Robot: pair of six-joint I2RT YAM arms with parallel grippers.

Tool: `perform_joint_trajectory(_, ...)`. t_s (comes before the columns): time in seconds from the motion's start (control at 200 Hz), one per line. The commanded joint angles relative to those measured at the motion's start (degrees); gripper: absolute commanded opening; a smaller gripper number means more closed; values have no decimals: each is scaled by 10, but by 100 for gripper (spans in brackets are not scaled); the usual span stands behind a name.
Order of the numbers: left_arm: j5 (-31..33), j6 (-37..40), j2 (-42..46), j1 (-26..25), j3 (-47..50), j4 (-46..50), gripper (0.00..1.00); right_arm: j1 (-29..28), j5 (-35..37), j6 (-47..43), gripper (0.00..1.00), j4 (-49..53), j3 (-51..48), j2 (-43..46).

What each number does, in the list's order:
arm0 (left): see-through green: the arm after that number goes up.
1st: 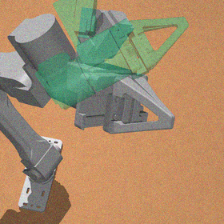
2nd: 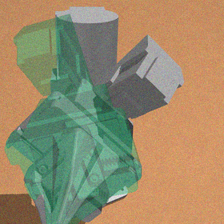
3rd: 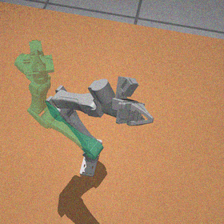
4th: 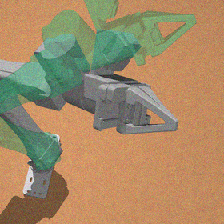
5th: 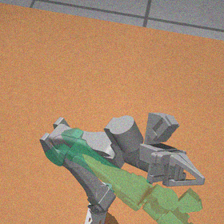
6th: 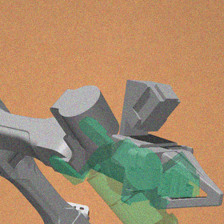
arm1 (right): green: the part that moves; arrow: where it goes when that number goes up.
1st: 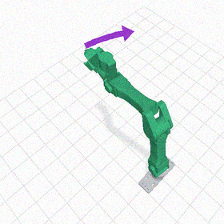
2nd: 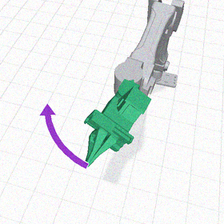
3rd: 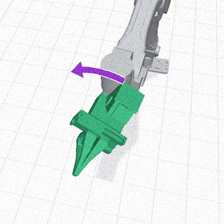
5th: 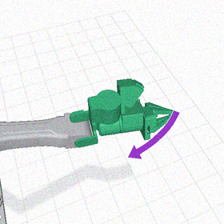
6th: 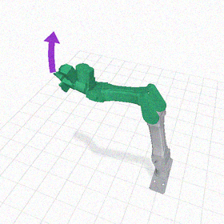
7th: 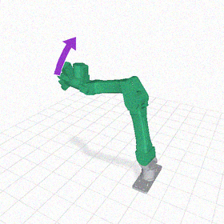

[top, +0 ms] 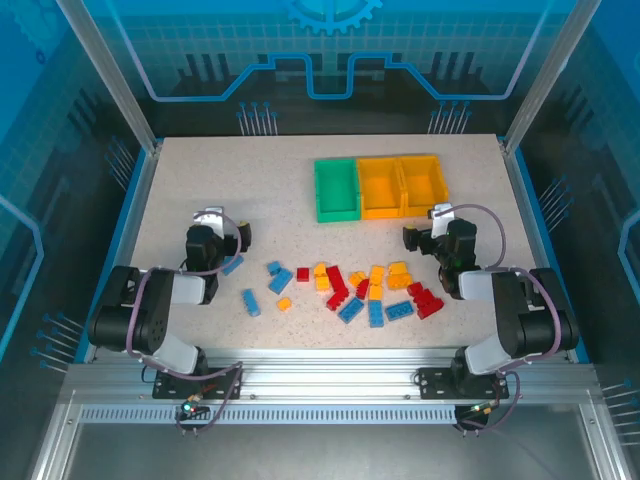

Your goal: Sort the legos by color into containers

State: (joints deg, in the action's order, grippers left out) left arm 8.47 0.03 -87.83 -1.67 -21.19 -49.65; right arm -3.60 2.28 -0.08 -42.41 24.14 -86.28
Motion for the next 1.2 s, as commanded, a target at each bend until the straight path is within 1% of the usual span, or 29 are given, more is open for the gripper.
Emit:
perform_joint_trajectory(0.0,-13,6,-6,0,-10,-14,99,7,-9,-5,100,3,12,1)
perform_joint_trajectory(0.655,-13,5,-5,0,-11,-13,99,9,-14,-5,100,2,12,2)
perform_joint_trajectory(0.715,-13,5,-5,1,-11,-13,99,7,-15,-9,100,47,36,15)
perform_joint_trajectory(0.745,-13,7,-5,1,-11,-14,99,7,-12,-6,100,103,63,26)
perform_joint_trajectory(0.75,-12,7,-4,1,-11,-13,99,7,-12,-6,100,127,69,27)
perform_joint_trajectory(0.77,-13,6,0,1,-14,-3,99,7,-4,1,100,161,93,32)
perform_joint_trajectory(0.8,-13,7,12,0,-20,16,99,9,8,21,100,241,132,36)
perform_joint_trajectory(0.86,-11,5,55,-1,-47,116,99,16,3,46,96,367,199,31)
perform_joint_trajectory(0.9,-6,-14,87,-1,-82,210,99,15,0,50,94,419,230,25)
perform_joint_trajectory(0.96,5,-67,124,-1,-137,347,99,14,11,72,94,488,279,12)
perform_joint_trajectory(1.03,-17,-107,149,-2,-190,460,99,15,35,96,93,558,333,-12)
perform_joint_trajectory(1.095,-33,-127,165,-13,-214,508,99,14,38,113,92,600,378,-38)
perform_joint_trajectory(1.156,-29,-134,179,-32,-215,523,99,14,11,115,92,628,416,-64)
perform_joint_trajectory(1.196,-27,-139,186,-44,-212,529,99,13,-4,118,89,645,440,-85)
